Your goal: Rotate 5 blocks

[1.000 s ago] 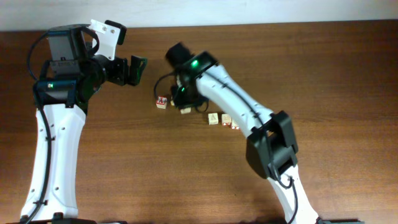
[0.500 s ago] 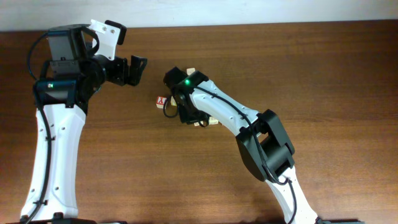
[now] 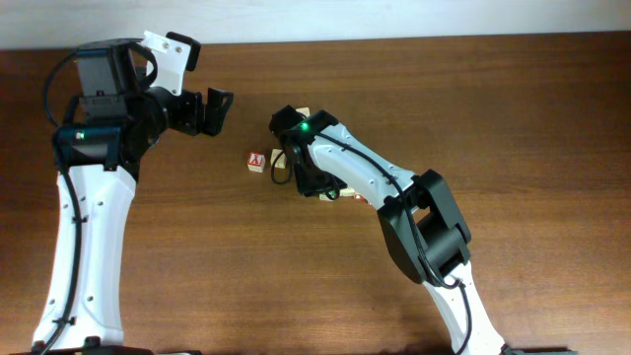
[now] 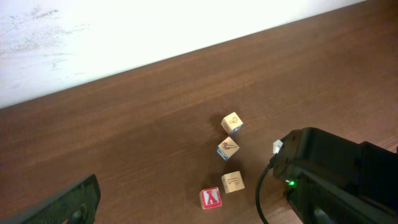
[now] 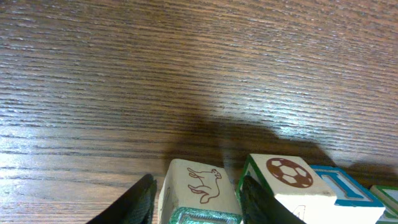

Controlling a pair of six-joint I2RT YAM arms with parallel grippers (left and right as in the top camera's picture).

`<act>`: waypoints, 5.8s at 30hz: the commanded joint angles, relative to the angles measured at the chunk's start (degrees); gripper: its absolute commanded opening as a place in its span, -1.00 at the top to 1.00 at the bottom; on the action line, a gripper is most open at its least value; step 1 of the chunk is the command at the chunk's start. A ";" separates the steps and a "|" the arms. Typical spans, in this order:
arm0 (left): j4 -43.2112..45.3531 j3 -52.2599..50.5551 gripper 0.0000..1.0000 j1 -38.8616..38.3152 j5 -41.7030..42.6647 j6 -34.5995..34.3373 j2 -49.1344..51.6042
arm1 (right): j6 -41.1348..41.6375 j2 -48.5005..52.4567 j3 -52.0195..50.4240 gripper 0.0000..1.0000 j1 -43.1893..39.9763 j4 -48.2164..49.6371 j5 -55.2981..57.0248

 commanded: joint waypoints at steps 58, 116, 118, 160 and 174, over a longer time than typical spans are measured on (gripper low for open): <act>0.07 1.16 -0.98 0.28 0.63 -0.31 0.50 | 0.61 -22.51 -4.92 0.42 -11.26 -15.37 -4.48; 0.07 1.16 -0.98 0.28 0.63 -0.31 0.50 | 0.76 -34.88 -31.26 0.59 -23.63 7.50 -9.29; 0.07 1.16 -0.98 0.28 0.63 -0.31 0.50 | 0.66 -33.66 -32.76 0.59 -26.01 7.67 -9.25; 0.07 1.16 -0.98 0.28 0.63 -0.31 0.50 | -3.28 -32.00 -50.27 0.59 -26.91 37.64 -19.39; 0.07 1.16 -0.98 0.28 0.61 -0.31 0.50 | -5.81 -29.73 -50.25 0.59 -25.94 44.30 -22.99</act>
